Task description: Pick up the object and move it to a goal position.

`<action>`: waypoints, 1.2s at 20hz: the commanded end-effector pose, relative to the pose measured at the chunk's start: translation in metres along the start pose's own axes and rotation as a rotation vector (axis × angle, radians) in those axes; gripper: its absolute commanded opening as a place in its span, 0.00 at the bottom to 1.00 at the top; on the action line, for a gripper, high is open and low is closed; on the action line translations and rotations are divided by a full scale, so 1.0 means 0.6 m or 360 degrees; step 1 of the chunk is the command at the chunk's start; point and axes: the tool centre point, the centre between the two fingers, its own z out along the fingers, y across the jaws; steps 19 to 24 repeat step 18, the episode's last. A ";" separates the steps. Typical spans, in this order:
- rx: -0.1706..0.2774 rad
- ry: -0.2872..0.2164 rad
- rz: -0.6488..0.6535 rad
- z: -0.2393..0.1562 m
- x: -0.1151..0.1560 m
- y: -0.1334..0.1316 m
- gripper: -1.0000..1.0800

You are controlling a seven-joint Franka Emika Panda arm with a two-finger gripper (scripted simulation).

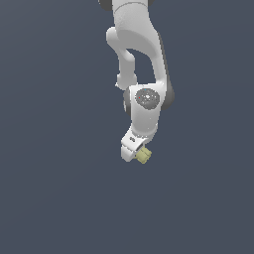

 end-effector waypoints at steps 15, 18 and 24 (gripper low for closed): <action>0.0004 -0.0001 0.0003 -0.130 -0.126 0.036 0.00; 0.0004 -0.0001 0.0003 -0.134 -0.129 0.037 0.00; 0.0004 -0.0001 0.0003 -0.134 -0.129 0.037 0.00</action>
